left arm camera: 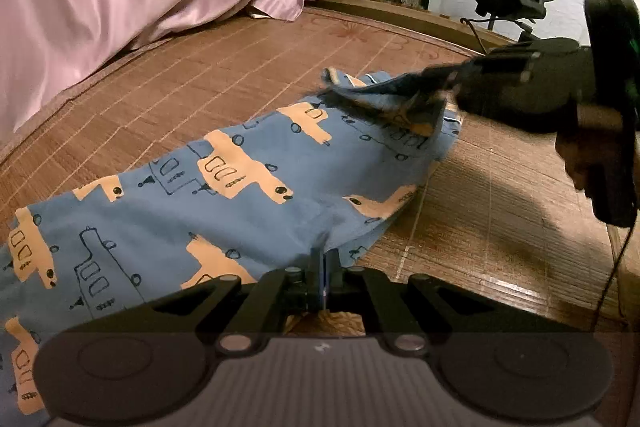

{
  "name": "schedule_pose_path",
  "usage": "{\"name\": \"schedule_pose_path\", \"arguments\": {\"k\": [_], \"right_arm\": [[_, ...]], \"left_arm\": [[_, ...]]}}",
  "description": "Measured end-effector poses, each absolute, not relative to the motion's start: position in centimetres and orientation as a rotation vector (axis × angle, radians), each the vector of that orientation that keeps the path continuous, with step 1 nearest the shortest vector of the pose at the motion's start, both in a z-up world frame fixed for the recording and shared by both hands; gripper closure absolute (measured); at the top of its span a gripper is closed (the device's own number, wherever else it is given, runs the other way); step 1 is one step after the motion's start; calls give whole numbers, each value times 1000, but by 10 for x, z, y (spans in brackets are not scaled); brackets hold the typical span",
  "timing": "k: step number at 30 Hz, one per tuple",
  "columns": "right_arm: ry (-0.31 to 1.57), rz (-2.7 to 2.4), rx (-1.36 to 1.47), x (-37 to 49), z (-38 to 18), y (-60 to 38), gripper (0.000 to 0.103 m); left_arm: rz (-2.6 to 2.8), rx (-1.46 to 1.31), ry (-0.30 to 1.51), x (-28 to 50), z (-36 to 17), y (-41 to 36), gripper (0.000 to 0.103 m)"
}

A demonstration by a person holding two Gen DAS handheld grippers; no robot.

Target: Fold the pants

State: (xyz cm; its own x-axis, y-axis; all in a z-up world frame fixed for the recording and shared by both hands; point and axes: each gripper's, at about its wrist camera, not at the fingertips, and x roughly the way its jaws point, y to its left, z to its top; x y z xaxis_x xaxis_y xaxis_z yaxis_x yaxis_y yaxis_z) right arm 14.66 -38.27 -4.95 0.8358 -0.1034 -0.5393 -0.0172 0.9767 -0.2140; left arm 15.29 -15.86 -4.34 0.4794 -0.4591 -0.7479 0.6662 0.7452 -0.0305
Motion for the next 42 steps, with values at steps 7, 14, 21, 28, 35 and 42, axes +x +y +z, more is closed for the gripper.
{"name": "schedule_pose_path", "arguments": {"k": [7, 14, 21, 28, 35, 42], "right_arm": [[697, -242, 190, 152, -65, -451, 97], [737, -270, 288, 154, -73, -462, 96], [706, -323, 157, 152, -67, -455, 51], [674, -90, 22, 153, -57, -419, 31], [803, -116, 34, 164, -74, -422, 34], [835, -206, 122, 167, -82, -441, 27]], "left_arm": [[-692, 292, 823, 152, -47, -159, 103], [-689, 305, 834, 152, -48, -160, 102], [-746, 234, 846, 147, -42, -147, 53], [-566, 88, 871, 144, -29, -85, 41], [-345, -80, 949, 152, -35, 5, 55], [-263, 6, 982, 140, -32, 55, 49]]}}
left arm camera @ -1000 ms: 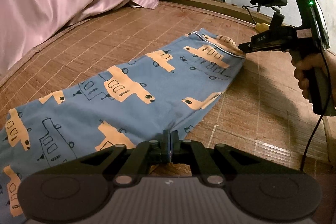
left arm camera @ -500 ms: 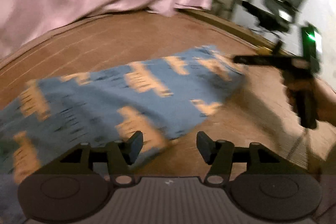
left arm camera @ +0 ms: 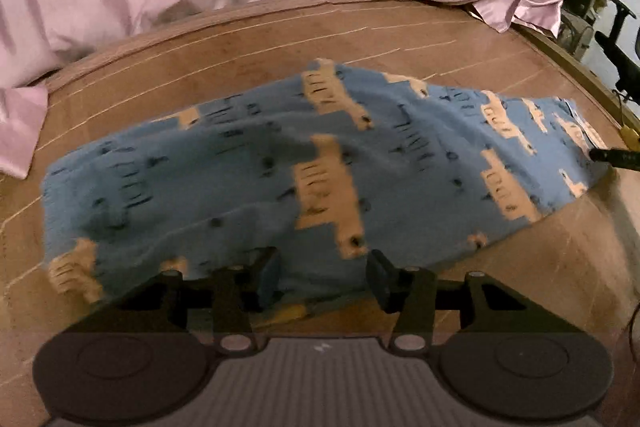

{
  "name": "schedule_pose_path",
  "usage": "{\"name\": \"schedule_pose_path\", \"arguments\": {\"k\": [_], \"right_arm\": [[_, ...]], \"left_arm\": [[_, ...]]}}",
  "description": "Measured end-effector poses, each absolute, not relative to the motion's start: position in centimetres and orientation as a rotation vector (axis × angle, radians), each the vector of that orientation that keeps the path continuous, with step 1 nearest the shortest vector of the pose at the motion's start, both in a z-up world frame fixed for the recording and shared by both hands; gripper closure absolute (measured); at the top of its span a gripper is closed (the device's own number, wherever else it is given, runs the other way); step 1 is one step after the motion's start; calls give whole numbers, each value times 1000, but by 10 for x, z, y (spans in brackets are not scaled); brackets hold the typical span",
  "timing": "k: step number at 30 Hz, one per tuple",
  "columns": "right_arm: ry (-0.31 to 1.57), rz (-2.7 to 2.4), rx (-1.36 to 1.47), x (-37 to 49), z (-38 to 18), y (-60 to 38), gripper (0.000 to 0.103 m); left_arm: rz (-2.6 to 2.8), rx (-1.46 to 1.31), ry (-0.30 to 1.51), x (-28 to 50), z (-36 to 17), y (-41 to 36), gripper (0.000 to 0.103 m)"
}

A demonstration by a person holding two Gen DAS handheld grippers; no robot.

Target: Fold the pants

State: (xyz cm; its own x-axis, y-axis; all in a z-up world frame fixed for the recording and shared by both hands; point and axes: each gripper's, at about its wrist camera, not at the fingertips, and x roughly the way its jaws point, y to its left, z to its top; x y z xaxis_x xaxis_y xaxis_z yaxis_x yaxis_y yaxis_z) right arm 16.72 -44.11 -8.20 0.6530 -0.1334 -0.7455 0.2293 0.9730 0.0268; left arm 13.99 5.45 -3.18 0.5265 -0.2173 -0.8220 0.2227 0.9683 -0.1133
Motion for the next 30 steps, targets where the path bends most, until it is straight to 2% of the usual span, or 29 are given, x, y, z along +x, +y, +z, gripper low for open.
{"name": "schedule_pose_path", "arguments": {"k": [1, 3, 4, 6, 9, 13, 17, 21, 25, 26, 29, 30], "right_arm": [[824, -216, 110, 166, -81, -440, 27], [783, -207, 58, 164, -74, -431, 28], [752, -179, 32, 163, -70, -423, 27], [697, -114, -4, 158, -62, -407, 16], [643, 67, -35, 153, -58, -370, 11], [666, 248, -85, 155, -62, -315, 9], [708, 326, -108, 184, -62, -269, 11], [687, 431, -161, 223, -58, -232, 21], [694, 518, -210, 258, -61, -213, 23], [699, 525, -224, 261, -63, -214, 23], [725, 539, -217, 271, -68, -215, 25], [725, 549, -216, 272, -71, -215, 33]], "left_arm": [[-267, -6, 994, 139, -30, 60, 49], [-250, -40, 1016, 141, -21, 68, 40], [-246, -40, 1006, 142, -15, 69, 40], [-270, -11, 969, 149, 0, 69, 38], [-272, 85, 927, 181, 16, 59, 31], [-268, 135, 923, 246, 14, 43, 31], [-303, 153, 950, 293, -2, 33, 40], [-360, 174, 990, 319, -15, 24, 48], [-431, 190, 1012, 337, -26, 18, 56], [-454, 187, 1004, 341, -29, 17, 61], [-495, 163, 1022, 348, -35, 18, 91], [-504, 167, 1019, 348, -35, 18, 93]]}}
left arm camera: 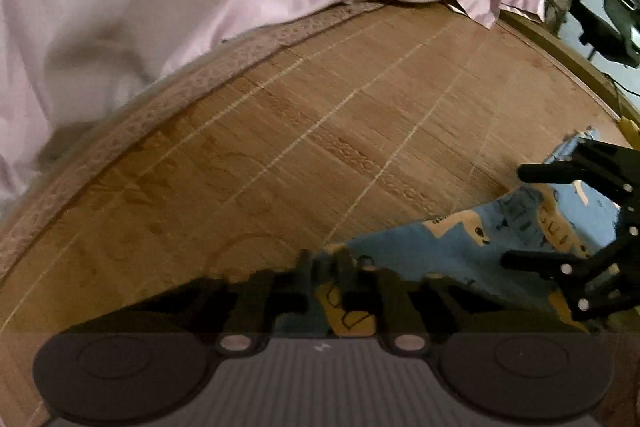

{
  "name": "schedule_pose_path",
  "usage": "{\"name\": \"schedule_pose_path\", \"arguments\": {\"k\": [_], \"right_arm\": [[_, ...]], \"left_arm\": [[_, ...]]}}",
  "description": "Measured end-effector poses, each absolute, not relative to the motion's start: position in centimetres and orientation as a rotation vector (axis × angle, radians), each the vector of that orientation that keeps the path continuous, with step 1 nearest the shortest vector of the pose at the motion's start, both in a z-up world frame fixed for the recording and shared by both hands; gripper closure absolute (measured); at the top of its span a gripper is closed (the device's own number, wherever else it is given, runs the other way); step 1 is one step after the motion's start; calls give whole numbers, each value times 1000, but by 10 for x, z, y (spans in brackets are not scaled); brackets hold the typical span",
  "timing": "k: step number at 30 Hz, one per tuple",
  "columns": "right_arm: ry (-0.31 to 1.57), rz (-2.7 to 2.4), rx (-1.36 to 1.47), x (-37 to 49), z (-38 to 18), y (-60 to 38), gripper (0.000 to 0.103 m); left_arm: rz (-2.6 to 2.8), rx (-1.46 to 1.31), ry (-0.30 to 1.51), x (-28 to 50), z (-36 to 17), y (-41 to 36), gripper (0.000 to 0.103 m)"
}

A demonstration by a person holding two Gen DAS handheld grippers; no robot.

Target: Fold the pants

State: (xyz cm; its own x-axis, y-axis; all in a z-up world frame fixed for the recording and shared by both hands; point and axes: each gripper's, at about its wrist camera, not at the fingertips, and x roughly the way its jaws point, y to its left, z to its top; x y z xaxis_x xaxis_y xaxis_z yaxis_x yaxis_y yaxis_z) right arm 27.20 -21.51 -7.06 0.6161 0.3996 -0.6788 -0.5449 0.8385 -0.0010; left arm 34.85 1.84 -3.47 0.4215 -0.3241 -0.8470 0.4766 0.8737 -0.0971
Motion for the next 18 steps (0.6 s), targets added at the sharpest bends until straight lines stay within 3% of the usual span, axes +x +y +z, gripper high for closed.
{"name": "schedule_pose_path", "arguments": {"k": [2, 5, 8, 11, 13, 14, 15, 18], "right_arm": [[731, 545, -254, 271, -74, -211, 49], [720, 501, -256, 269, -76, -213, 49], [717, 403, -239, 269, -77, -221, 26], [704, 309, -244, 257, -73, -240, 22], [688, 264, -227, 242, -66, -257, 14], [698, 245, -209, 236, -65, -266, 7], [719, 229, -186, 227, -63, -275, 3], [755, 172, -131, 196, -62, -296, 2]], "left_arm": [[-520, 202, 988, 345, -34, 16, 95], [-486, 233, 958, 342, -33, 13, 95], [-455, 300, 948, 337, -36, 7, 94], [-428, 346, 925, 327, -31, 2, 84], [-417, 348, 902, 316, -23, 1, 71], [-411, 348, 889, 309, -19, 1, 54], [-400, 345, 872, 300, -16, 1, 44], [-355, 317, 829, 266, -9, 9, 43]]}}
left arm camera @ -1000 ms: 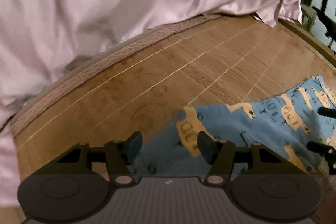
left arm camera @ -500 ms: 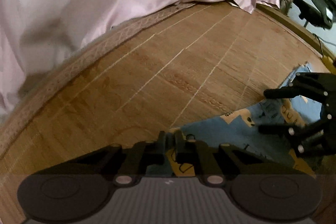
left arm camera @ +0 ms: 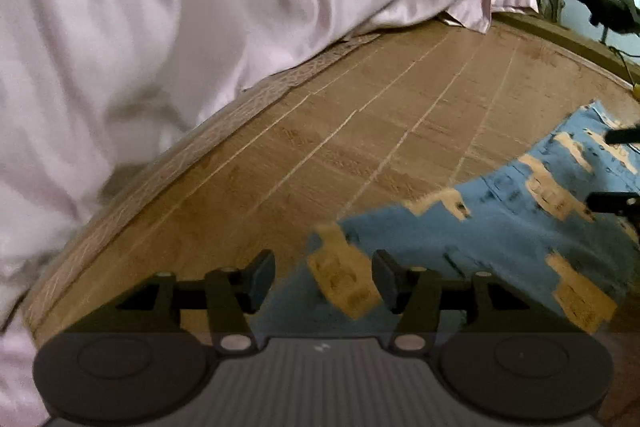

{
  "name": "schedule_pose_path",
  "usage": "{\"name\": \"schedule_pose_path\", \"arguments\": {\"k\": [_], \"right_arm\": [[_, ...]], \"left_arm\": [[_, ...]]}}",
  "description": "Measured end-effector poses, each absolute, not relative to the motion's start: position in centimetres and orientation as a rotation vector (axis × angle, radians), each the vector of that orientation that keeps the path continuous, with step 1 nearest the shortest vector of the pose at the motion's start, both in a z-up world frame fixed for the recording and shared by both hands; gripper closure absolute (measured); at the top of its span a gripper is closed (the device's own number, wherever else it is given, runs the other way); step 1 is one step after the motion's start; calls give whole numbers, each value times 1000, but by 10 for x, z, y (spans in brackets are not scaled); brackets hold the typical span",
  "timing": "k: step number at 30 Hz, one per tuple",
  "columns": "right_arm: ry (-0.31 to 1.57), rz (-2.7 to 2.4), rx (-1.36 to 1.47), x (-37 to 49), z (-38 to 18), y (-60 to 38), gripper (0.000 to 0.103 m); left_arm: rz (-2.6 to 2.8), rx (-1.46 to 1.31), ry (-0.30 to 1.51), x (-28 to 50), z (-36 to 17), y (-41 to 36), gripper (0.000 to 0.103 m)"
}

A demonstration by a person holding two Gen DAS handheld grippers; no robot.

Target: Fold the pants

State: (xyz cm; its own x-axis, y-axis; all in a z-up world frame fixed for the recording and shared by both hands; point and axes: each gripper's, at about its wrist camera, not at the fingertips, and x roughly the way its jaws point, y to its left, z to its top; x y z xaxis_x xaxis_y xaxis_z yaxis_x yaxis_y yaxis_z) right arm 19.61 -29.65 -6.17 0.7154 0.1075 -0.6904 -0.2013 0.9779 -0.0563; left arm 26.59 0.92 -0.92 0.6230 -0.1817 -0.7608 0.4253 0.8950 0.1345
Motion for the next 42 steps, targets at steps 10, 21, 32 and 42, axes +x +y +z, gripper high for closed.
{"name": "schedule_pose_path", "arguments": {"k": [10, 21, 32, 42], "right_arm": [[869, 84, 70, 166, -80, -357, 1], [821, 12, 52, 146, -56, -375, 1], [717, -218, 310, 105, -52, -434, 1], [696, -268, 406, 126, -72, -462, 1]], "left_arm": [[-81, 77, 955, 169, -36, 99, 42], [-60, 92, 1026, 162, -20, 107, 36], [-339, 331, 1079, 238, 84, -65, 1], [-777, 641, 918, 278, 83, -249, 1]]}}
